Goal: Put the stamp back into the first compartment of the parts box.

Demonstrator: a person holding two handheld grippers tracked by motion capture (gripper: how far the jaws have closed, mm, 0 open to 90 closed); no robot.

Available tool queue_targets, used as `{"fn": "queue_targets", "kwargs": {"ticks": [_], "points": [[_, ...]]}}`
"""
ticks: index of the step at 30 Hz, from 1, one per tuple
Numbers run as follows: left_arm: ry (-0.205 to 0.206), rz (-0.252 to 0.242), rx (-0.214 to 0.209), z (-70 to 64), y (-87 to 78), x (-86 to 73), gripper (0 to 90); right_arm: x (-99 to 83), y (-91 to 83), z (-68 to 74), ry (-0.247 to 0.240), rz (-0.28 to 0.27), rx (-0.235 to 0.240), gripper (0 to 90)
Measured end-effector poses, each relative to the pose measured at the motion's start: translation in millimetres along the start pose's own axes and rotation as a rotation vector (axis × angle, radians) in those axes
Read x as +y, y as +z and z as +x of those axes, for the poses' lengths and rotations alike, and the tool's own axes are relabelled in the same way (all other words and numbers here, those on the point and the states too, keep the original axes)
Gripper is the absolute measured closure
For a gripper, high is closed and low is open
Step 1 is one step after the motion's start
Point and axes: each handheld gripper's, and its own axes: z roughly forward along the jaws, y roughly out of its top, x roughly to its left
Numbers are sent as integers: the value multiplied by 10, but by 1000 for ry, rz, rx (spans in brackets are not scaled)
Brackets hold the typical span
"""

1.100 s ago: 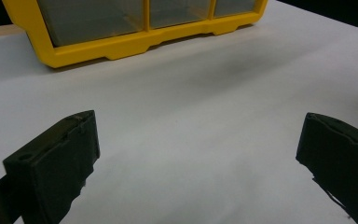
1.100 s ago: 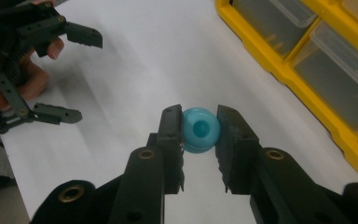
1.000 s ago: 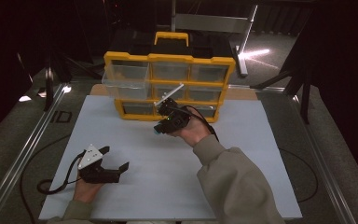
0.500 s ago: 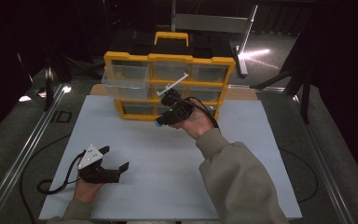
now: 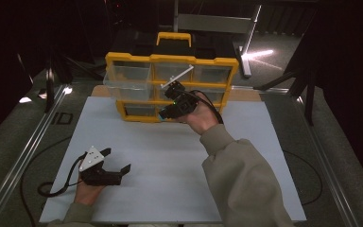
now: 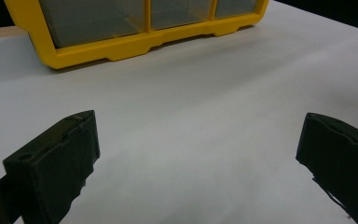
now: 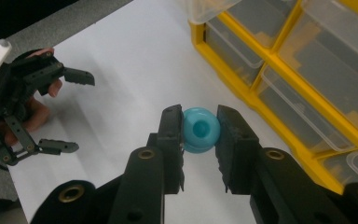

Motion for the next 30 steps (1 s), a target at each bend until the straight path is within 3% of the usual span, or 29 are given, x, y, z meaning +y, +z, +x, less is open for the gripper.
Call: {"fn": "queue_targets", "kwargs": {"ticks": [30], "points": [[4, 2, 0, 0, 1, -1, 1, 229, -215, -97, 27, -40, -23, 724]]}}
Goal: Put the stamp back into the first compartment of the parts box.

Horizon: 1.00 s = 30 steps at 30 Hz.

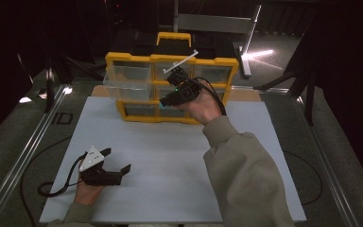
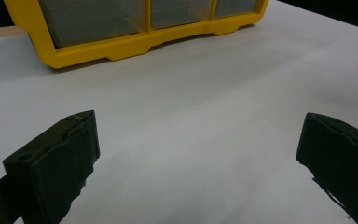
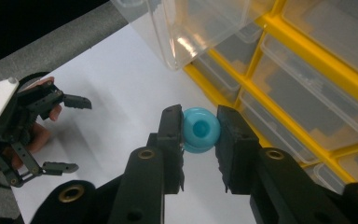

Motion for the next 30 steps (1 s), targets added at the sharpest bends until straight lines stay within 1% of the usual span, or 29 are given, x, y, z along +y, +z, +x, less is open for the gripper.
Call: {"fn": "queue_targets", "kwargs": {"ticks": [4, 5, 9, 11, 14, 18, 30], "points": [[1, 1, 0, 1, -3, 0, 1, 37, -27, -6, -4, -8, -3, 724], [2, 1, 0, 2, -3, 0, 1, 46, -33, -4, 5, -10, -3, 724], [1, 0, -1, 1, -3, 0, 1, 72, -50, -20, 1, -11, -6, 724], [2, 1, 0, 2, -3, 0, 1, 84, -60, -23, 10, -14, -6, 724], [3, 2, 0, 2, -1, 0, 1, 100, -73, -34, 12, -22, -4, 724], [0, 0, -1, 1, -3, 0, 1, 127, -93, -29, 16, -36, -13, 724], [1, 0, -2, 1, -2, 0, 1, 223, -145, -21, 19, -43, -19, 724]]}}
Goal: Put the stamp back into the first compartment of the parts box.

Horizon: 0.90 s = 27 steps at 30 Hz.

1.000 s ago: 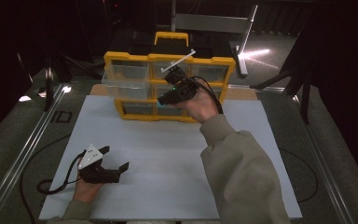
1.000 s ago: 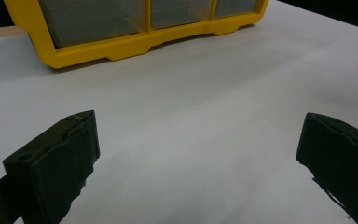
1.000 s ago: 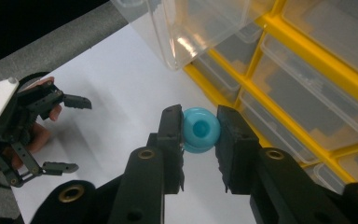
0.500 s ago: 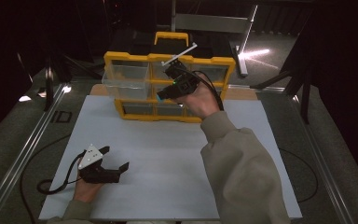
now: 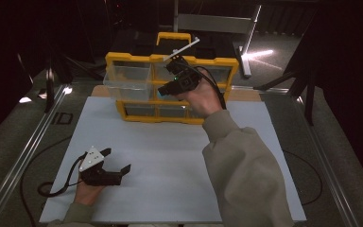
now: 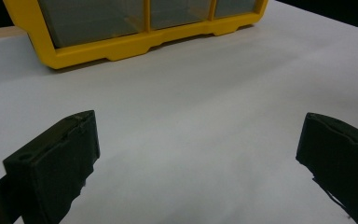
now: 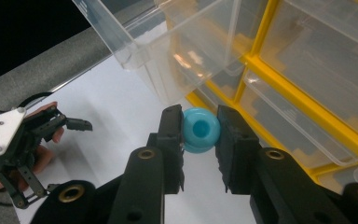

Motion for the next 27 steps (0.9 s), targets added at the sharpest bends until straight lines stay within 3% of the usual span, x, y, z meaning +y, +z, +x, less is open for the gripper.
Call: {"fn": "queue_targets", "kwargs": {"ticks": [27], "points": [[2, -1, -1, 3, -4, 1, 1, 212, -121, -31, 41, -65, -18, 724]]}}
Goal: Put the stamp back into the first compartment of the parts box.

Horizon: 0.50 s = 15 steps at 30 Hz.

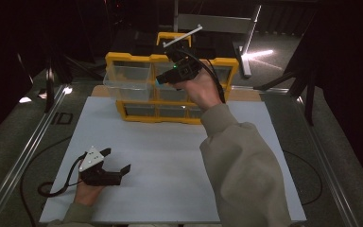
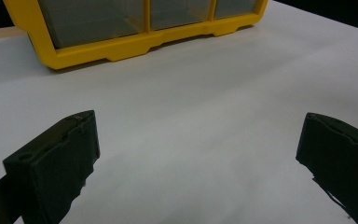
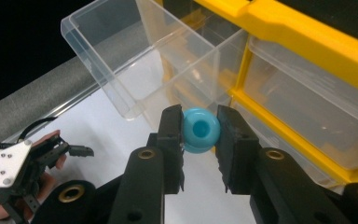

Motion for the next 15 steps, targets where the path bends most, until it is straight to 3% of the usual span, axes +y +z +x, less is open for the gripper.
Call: {"fn": "queue_targets", "kwargs": {"ticks": [15], "points": [[-3, -2, -1, -2, -3, -1, 1, 111, -29, 48, 10, -42, 7, 724]]}}
